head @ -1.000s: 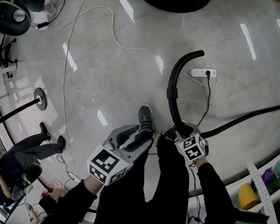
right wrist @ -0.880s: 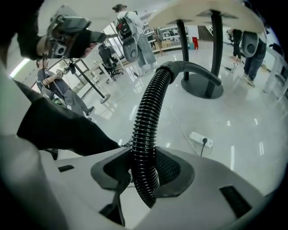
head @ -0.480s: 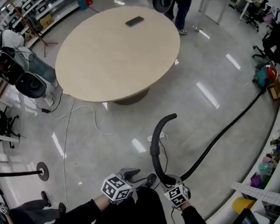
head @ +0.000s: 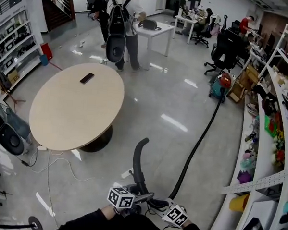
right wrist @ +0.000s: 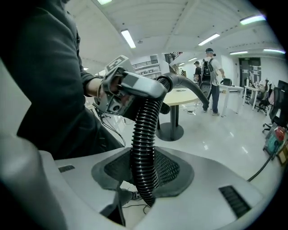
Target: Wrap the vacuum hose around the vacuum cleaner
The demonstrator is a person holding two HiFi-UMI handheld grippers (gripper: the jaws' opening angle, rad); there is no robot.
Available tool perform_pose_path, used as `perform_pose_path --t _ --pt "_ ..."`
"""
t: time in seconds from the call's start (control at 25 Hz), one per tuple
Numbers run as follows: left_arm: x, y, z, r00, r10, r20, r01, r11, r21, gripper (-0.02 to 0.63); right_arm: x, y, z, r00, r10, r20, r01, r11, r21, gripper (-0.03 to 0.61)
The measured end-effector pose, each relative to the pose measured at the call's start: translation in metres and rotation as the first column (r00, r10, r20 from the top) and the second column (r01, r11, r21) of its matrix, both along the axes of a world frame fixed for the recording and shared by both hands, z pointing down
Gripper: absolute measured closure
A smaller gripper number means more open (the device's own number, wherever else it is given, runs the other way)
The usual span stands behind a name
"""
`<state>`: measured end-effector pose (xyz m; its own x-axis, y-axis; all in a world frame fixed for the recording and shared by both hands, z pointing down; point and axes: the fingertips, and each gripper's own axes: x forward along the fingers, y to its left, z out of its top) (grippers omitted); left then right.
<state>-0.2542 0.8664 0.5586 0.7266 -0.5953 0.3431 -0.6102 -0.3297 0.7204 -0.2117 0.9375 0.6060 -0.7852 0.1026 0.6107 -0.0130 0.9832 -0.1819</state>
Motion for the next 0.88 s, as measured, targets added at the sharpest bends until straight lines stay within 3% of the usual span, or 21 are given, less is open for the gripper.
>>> perform_pose_path --t 0.2,0.32,0.48,0.56,0.64,0.72,0.8,0.88 --pt "0.034 -0.051 -0.008 0.987 0.079 -0.143 -0.085 0.996 -0.035 0.311 0.017 -0.023 -0.007 0.994 0.109 0.008 -0.109 0.994 -0.01 0.417" --pt "0.04 -0.081 -0.019 0.971 0.123 -0.204 -0.132 0.991 -0.031 0.438 0.017 -0.048 -0.012 0.974 0.223 0.026 -0.223 0.975 -0.009 0.416" --pt "0.05 -0.119 -0.048 0.937 0.213 -0.276 -0.216 0.976 0.019 0.476 0.009 -0.084 -0.026 0.942 0.332 0.057 -0.332 0.943 -0.008 0.416" --pt "0.057 -0.133 -0.062 0.913 0.305 -0.272 -0.307 0.951 0.038 0.479 0.005 -0.103 -0.037 0.918 0.389 0.078 -0.39 0.921 -0.005 0.416" --pt "0.062 -0.144 -0.075 0.878 0.405 -0.256 -0.408 0.912 0.043 0.484 0.004 -0.123 -0.047 0.88 0.464 0.1 -0.465 0.885 -0.013 0.414" --pt "0.063 -0.161 -0.082 0.852 0.458 -0.251 -0.467 0.884 0.027 0.485 0.004 -0.139 -0.048 0.857 0.508 0.086 -0.51 0.86 -0.007 0.352" --pt "0.064 -0.181 -0.084 0.822 0.507 -0.259 -0.522 0.853 0.015 0.485 0.001 -0.149 -0.041 0.871 0.489 0.039 -0.49 0.87 0.045 0.278" --pt "0.067 -0.197 -0.085 0.779 0.573 -0.253 -0.591 0.807 0.007 0.485 0.0 -0.16 -0.034 0.892 0.453 -0.006 -0.45 0.888 0.098 0.273"
